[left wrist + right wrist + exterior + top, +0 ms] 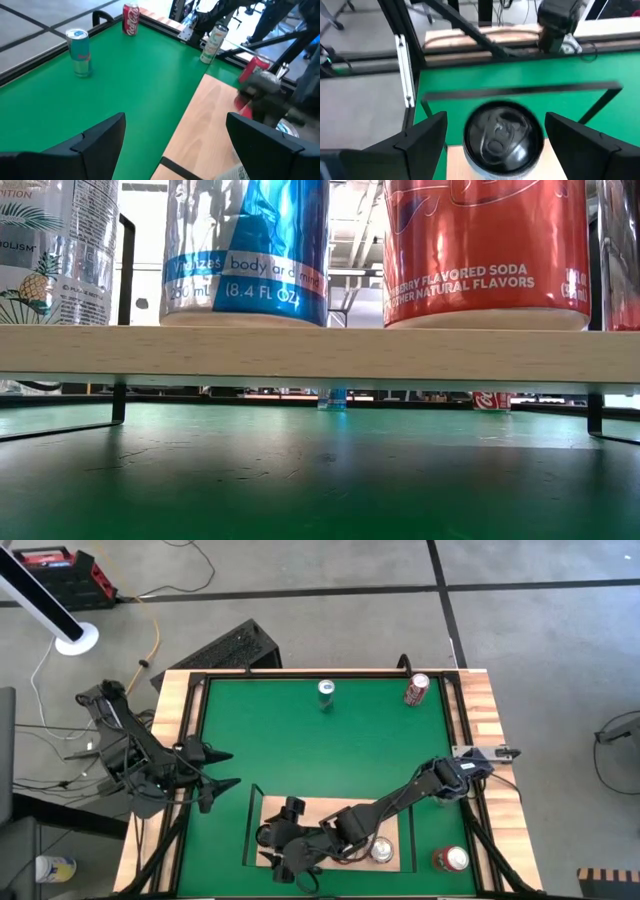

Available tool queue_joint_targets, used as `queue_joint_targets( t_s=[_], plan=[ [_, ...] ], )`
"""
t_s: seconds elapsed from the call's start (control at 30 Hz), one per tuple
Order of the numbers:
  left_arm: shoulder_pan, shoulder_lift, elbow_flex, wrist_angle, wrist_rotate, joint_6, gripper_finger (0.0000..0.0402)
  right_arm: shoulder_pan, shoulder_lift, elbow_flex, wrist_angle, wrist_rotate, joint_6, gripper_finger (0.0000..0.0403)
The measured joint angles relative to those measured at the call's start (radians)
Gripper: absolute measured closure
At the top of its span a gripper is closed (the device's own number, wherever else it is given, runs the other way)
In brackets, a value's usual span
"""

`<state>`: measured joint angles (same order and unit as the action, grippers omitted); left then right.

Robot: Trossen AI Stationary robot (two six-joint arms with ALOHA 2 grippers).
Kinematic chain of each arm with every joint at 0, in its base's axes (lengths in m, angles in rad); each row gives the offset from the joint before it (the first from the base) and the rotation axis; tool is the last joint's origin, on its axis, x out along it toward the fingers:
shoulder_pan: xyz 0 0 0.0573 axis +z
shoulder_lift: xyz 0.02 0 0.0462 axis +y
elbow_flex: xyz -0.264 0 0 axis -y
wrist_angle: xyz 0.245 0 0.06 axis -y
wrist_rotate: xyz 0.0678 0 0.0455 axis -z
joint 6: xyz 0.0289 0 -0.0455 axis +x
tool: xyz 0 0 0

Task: Place canned beverage on shelf
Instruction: Put the top white soda can on the shelf

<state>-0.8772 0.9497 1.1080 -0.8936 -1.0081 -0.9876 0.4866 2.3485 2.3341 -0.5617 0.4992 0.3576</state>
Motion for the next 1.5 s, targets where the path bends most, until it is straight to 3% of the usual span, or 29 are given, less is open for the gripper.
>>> queue_joint_targets(
  t_s=[0.27, 0.43, 0.73, 1.27, 1.5],
  plan=[
    [0.000, 0.000, 0.000, 0.022, 0.000, 0.010, 0.0072, -0.008, -0.002, 0.000, -0.033, 0.037, -0.029, 0.0045],
    [0.000, 0.001, 0.000, 0.026, 0.000, 0.004, 0.0072, -0.019, -0.002, 0.000, -0.039, -0.076, -0.010, 0.0045],
    [0.000, 0.001, 0.000, 0.026, 0.001, 0.001, 0.0072, -0.024, 0.026, 0.001, -0.029, -0.079, 0.004, 0.0045],
    [0.000, 0.001, 0.000, 0.025, 0.002, 0.000, 0.0072, -0.024, 0.028, 0.000, -0.037, -0.126, 0.015, 0.0102],
    [0.000, 0.001, 0.000, 0.025, 0.003, -0.002, 0.0072, -0.024, 0.026, 0.000, -0.042, -0.161, 0.016, 0.0107]
  ],
)
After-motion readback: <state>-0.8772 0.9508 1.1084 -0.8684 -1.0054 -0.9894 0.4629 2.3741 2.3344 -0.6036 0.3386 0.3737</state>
